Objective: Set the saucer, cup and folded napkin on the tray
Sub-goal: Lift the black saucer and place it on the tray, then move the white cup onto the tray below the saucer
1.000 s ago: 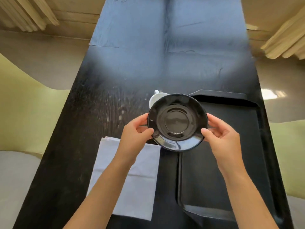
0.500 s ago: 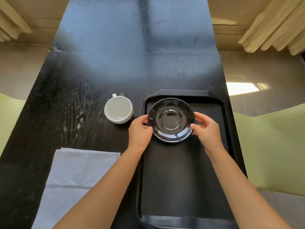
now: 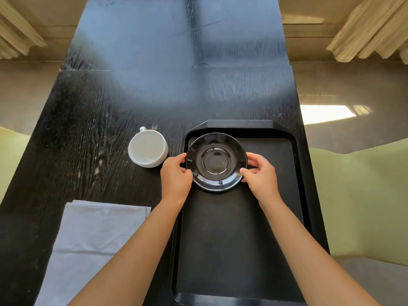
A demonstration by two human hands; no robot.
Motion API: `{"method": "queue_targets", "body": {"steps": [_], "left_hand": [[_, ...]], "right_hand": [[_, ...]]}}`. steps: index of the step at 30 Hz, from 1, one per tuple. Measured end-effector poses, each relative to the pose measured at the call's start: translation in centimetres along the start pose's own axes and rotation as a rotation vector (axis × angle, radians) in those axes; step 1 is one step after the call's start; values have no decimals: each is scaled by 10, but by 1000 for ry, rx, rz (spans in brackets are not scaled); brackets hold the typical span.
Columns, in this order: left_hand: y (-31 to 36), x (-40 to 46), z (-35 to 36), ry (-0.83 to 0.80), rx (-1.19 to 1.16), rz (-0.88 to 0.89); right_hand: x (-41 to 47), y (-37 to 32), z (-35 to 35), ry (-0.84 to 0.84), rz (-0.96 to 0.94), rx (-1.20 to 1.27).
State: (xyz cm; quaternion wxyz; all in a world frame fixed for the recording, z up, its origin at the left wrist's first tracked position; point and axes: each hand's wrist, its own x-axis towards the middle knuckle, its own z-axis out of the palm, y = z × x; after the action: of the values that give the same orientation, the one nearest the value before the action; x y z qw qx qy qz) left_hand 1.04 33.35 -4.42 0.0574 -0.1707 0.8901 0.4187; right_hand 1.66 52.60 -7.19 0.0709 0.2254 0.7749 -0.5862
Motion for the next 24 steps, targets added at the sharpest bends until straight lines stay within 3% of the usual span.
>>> {"method": "queue_targets", "body": {"steps": [10, 14, 19, 24], "left_hand": [[-8, 2, 0, -23, 34, 63], [-10, -3, -10, -67, 61, 122], [-31, -24, -39, -51, 179, 368], [-62, -15, -87, 68, 453, 571]], "right_hand": [[-2, -2, 0, -47, -14, -86], [-1, -11, -7, -72, -19, -244], [-14, -29, 6, 126, -423, -624], [-21, -59, 57, -120, -885, -794]]}}
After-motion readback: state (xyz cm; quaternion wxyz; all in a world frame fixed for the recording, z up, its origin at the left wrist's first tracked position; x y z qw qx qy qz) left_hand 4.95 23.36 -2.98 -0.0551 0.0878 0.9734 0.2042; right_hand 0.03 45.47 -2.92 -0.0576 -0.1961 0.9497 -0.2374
